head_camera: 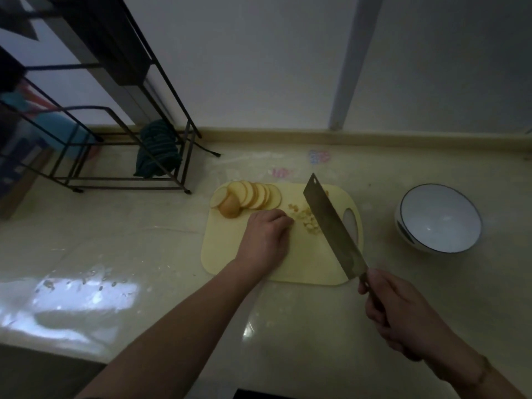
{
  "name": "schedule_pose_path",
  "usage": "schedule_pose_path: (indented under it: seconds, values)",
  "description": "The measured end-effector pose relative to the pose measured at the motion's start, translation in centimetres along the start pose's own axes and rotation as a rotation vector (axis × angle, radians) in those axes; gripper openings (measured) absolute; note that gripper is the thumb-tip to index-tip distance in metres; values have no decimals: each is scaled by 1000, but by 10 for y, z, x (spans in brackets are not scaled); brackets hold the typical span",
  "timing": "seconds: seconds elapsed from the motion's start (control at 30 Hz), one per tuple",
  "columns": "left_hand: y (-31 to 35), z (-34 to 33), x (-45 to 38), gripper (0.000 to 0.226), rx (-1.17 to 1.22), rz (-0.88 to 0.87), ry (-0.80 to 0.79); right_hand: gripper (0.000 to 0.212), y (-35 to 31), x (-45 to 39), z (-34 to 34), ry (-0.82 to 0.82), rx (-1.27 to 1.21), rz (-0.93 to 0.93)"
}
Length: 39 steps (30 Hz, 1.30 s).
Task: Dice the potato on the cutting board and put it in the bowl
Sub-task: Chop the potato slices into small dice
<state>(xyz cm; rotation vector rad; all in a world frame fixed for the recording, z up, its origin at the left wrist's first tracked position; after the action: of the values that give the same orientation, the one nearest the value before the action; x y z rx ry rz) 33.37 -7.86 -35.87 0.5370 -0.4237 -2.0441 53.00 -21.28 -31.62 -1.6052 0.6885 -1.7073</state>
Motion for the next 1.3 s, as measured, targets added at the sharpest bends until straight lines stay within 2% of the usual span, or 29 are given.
schedule_pose_path:
  seconds: [0.17, 0.47, 0.63, 0.73, 0.8, 0.97, 1.3]
  values:
    - [2, 3, -17, 32, 20, 88, -14, 41, 0, 1, 2, 6, -4, 10]
    - [9, -5, -43, 22, 90, 135, -28, 42, 4, 2, 7, 28, -22, -8]
    - [1, 11, -17, 20, 135, 47, 20, 40, 4, 3, 5, 41, -2, 26]
    - [-7, 28, 7, 12, 87, 8, 122, 41, 5, 4, -3, 36, 30, 53]
    - [-15, 32, 23, 25, 20, 19, 131, 49, 5, 4, -11, 22, 49, 74]
    - [-23, 16, 46, 51, -33, -2, -38, 57, 9, -1, -31, -18, 100, 72]
    - [-21, 4, 36, 49, 8, 64, -63, 43, 21, -8, -23, 7, 21, -34]
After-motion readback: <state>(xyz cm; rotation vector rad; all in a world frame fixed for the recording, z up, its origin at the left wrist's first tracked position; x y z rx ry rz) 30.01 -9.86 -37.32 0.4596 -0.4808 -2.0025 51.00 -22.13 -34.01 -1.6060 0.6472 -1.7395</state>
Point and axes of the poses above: each hand's wrist, its own x-axis away from the middle knuckle, its own z-axis out of the back of the hand, y = z × x, the point moved 6 cm from there along -x, towards the middle knuckle, and after that the axes turned 1 degree about -z, right-handed, at the moved point
